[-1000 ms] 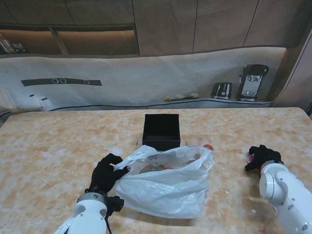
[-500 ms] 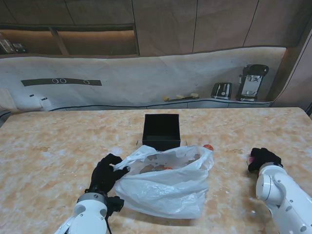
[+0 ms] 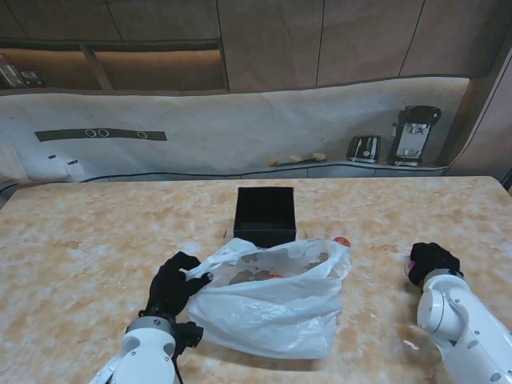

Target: Pack mini donuts into a plastic bag, tie the opening and put the bag into the gift box

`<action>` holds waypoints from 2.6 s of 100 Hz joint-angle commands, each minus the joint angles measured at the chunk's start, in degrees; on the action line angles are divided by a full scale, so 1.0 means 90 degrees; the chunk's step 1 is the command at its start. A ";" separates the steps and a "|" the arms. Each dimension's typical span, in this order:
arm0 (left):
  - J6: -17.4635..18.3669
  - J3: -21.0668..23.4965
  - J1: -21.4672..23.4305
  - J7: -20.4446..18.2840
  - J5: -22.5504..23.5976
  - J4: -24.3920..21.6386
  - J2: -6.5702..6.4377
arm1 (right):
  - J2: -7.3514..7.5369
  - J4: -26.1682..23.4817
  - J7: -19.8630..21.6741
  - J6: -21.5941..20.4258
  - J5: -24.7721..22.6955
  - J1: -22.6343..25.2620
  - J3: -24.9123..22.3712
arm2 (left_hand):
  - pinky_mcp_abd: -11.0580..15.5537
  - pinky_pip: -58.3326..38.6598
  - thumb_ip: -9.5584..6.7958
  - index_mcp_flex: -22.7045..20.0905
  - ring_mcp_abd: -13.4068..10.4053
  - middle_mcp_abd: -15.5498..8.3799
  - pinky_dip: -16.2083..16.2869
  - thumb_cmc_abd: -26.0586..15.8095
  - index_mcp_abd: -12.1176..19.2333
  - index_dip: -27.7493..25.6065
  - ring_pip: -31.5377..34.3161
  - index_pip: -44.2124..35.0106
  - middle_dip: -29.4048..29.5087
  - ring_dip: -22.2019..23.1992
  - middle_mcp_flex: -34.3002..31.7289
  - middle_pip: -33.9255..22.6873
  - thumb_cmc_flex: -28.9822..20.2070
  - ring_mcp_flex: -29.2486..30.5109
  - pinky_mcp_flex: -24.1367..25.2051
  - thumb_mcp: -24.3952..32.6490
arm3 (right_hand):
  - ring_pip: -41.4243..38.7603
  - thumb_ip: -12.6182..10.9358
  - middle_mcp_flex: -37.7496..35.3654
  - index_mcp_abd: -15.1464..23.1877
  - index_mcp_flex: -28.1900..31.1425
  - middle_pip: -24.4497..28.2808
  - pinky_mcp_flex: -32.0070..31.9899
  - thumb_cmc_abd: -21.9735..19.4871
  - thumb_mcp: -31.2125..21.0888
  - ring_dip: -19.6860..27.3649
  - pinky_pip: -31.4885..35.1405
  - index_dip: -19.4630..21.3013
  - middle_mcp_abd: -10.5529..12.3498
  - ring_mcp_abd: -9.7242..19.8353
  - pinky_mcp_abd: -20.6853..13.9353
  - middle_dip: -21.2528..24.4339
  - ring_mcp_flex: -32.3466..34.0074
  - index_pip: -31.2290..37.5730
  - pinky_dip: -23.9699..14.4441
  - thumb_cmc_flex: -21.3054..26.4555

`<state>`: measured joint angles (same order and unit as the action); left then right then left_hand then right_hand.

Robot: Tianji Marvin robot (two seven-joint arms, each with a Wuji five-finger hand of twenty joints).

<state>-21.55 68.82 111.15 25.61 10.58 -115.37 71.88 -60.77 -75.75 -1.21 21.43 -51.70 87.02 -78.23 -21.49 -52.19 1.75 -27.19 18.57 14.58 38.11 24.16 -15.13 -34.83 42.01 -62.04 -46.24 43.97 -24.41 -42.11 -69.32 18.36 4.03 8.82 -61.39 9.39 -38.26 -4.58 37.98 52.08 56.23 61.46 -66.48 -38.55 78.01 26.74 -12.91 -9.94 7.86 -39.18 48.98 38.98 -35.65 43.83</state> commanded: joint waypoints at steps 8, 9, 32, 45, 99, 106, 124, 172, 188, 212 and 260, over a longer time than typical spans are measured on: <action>0.0033 0.0003 0.0041 -0.0081 -0.0021 -0.0064 0.0024 | -0.0076 -0.0113 0.0035 -0.0407 0.0012 0.0214 -0.0149 | 0.0177 0.0052 -0.0181 0.0056 -0.0047 -0.0160 0.0024 -0.0140 0.0019 -0.0028 0.0003 -0.0272 0.0068 -0.0084 0.0122 -0.0108 -0.0129 -0.0085 0.0104 -0.0141 | -0.0539 -0.0107 -0.0325 0.0195 0.0420 0.0524 0.0136 -0.0043 -0.0864 -0.0194 0.0193 0.0187 0.0122 -0.0089 -0.0422 -0.0516 0.0305 0.0600 -0.0115 0.0682; 0.0036 0.0002 0.0041 -0.0082 -0.0023 -0.0063 0.0024 | -0.0076 -0.0127 0.0023 -0.0456 0.0007 0.0223 -0.0169 | 0.0177 0.0052 -0.0179 0.0057 -0.0049 -0.0160 0.0024 -0.0137 0.0022 -0.0029 0.0004 -0.0272 0.0068 -0.0084 0.0121 -0.0107 -0.0127 -0.0082 0.0104 -0.0143 | -0.0541 -0.0106 -0.0326 0.0196 0.0417 0.0524 0.0131 -0.0043 -0.0868 -0.0193 0.0188 0.0189 0.0127 -0.0085 -0.0423 -0.0516 0.0308 0.0604 -0.0111 0.0682; 0.0030 -0.0017 0.0027 -0.0090 -0.0028 -0.0047 0.0024 | -0.0111 -0.0664 -0.0175 -0.1271 0.0053 0.0443 -0.0561 | 0.0177 0.0052 -0.0178 0.0063 -0.0053 -0.0163 0.0024 -0.0141 0.0033 -0.0036 -0.0004 -0.0280 0.0074 -0.0087 0.0121 -0.0099 -0.0128 -0.0079 0.0104 -0.0141 | -0.0555 -0.0086 -0.0374 0.0201 0.0419 0.0534 0.0142 -0.0008 -0.0890 -0.0156 0.0229 0.0219 0.0138 -0.0074 -0.0524 -0.0511 0.0360 0.0688 -0.0043 0.0688; 0.0016 -0.0026 0.0026 -0.0083 -0.0022 -0.0046 0.0026 | -0.0144 -0.1086 -0.0164 -0.1556 0.0226 0.0559 -0.0729 | 0.0177 0.0052 -0.0178 0.0066 -0.0050 -0.0157 0.0023 -0.0139 0.0031 -0.0037 0.0000 -0.0278 0.0063 -0.0085 0.0104 -0.0108 -0.0130 -0.0072 0.0104 -0.0141 | -0.0548 -0.0078 -0.0370 0.0188 0.0416 0.0524 0.0159 -0.0011 -0.0889 -0.0145 0.0243 0.0217 0.0123 -0.0078 -0.0535 -0.0504 0.0371 0.0697 -0.0010 0.0681; 0.0004 -0.0043 0.0006 -0.0086 0.0011 -0.0022 0.0024 | -0.0165 -0.2991 0.0467 -0.2714 0.1085 0.0855 -0.0803 | 0.0183 0.0061 -0.0183 0.0064 -0.0044 -0.0153 0.0019 -0.0140 0.0021 -0.0044 -0.0006 -0.0275 0.0056 -0.0084 0.0117 -0.0098 -0.0139 -0.0085 0.0112 -0.0138 | -0.0522 -0.0071 -0.0361 0.0171 0.0463 0.0511 0.0166 -0.0104 -0.0852 -0.0155 0.0256 0.0227 0.0115 -0.0117 -0.0548 -0.0521 0.0359 0.0669 -0.0102 0.0647; 0.0002 -0.0046 0.0004 -0.0086 0.0021 -0.0018 0.0023 | -0.0169 -0.3172 0.0539 -0.2776 0.1258 0.0853 -0.0720 | 0.0180 0.0067 -0.0184 0.0063 -0.0049 -0.0146 0.0017 -0.0147 0.0016 -0.0045 -0.0006 -0.0274 0.0051 -0.0084 0.0117 -0.0100 -0.0143 -0.0082 0.0110 -0.0136 | -0.0518 -0.0076 -0.0362 0.0177 0.0483 0.0509 0.0168 -0.0113 -0.0832 -0.0157 0.0246 0.0229 0.0114 -0.0115 -0.0533 -0.0522 0.0361 0.0650 -0.0132 0.0639; -0.0009 -0.0056 -0.0005 -0.0072 0.0013 -0.0014 0.0030 | -0.0153 -0.3514 0.0798 -0.2886 0.1619 0.0783 -0.0404 | 0.0182 0.0074 -0.0181 0.0067 -0.0045 -0.0155 0.0016 -0.0144 0.0021 -0.0047 -0.0005 -0.0272 0.0054 -0.0082 0.0126 -0.0094 -0.0138 -0.0087 0.0112 -0.0142 | -0.0494 -0.0094 -0.0379 0.0167 0.0507 0.0488 0.0172 -0.0163 -0.0797 -0.0150 0.0224 0.0238 0.0109 -0.0122 -0.0520 -0.0517 0.0374 0.0605 -0.0190 0.0605; 0.0003 -0.0060 0.0016 -0.0046 -0.0042 -0.0036 0.0040 | -0.0106 -0.3496 0.1253 -0.3088 0.2291 0.0143 0.0851 | 0.0182 0.0064 -0.0183 0.0055 -0.0035 -0.0146 0.0026 -0.0131 0.0010 -0.0050 -0.0001 -0.0269 0.0050 -0.0080 0.0120 -0.0097 -0.0145 -0.0084 0.0101 -0.0142 | -0.0183 -0.0144 -0.0335 0.0223 0.0454 0.0242 0.0045 -0.0521 -0.0275 -0.0151 0.0167 0.0257 0.0210 0.0005 -0.0596 -0.0519 0.0306 0.0403 -0.0338 0.0356; 0.0021 -0.0061 0.0009 -0.0046 -0.0057 -0.0033 0.0040 | -0.0075 -0.3473 0.1402 -0.3220 0.2384 0.0074 0.1041 | 0.0188 0.0066 -0.0182 0.0059 -0.0034 -0.0148 0.0026 -0.0135 0.0015 -0.0053 -0.0004 -0.0270 0.0049 -0.0081 0.0123 -0.0095 -0.0142 -0.0089 0.0107 -0.0143 | -0.0096 -0.0235 -0.0284 0.0263 0.0419 0.0198 -0.0196 -0.0694 0.0005 -0.0191 0.0153 0.0265 0.0263 0.0092 -0.0539 -0.0521 0.0240 0.0348 -0.0411 0.0196; 0.0031 -0.0064 0.0002 -0.0055 -0.0085 -0.0036 0.0041 | 0.0007 -0.3286 0.1673 -0.3563 0.2264 -0.0062 0.1245 | 0.0191 0.0061 -0.0182 0.0061 -0.0042 -0.0151 0.0028 -0.0134 0.0013 -0.0051 -0.0005 -0.0267 0.0054 -0.0081 0.0119 -0.0096 -0.0143 -0.0087 0.0101 -0.0142 | 0.0536 -0.0380 -0.0055 0.0330 0.0329 -0.0145 -0.1039 -0.0868 0.0312 -0.0097 -0.0160 0.0180 0.0447 0.0206 -0.0229 -0.0333 -0.0012 0.0100 -0.0386 0.0064; 0.0058 -0.0059 0.0006 -0.0091 -0.0083 -0.0039 0.0028 | 0.0091 -0.2959 0.1841 -0.4013 0.1825 -0.0315 0.1466 | 0.0191 0.0052 -0.0180 0.0065 -0.0041 -0.0151 0.0032 -0.0140 0.0016 -0.0054 -0.0006 -0.0270 0.0060 -0.0081 0.0121 -0.0097 -0.0136 -0.0091 0.0095 -0.0147 | 0.2012 -0.0789 0.0893 0.0589 -0.0192 -0.1073 -0.2800 -0.1368 0.0990 0.0381 -0.0652 -0.0105 0.0631 0.0470 0.0255 0.0290 -0.1210 -0.0568 -0.0578 -0.0364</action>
<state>-21.32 68.32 110.90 25.72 9.84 -115.28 71.98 -59.97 -102.42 14.31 -14.68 -35.96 84.10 -65.19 -21.49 -51.75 1.74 -27.20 18.57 14.58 38.11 24.16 -15.13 -34.83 42.01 -62.05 -46.24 43.97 -24.41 -42.12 -69.32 18.36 4.04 8.82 -45.84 4.92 -33.10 -1.46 36.54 44.17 34.62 52.22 -58.22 -36.78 73.78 26.02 -8.99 -7.01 9.20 -40.22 40.93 33.73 -39.14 41.55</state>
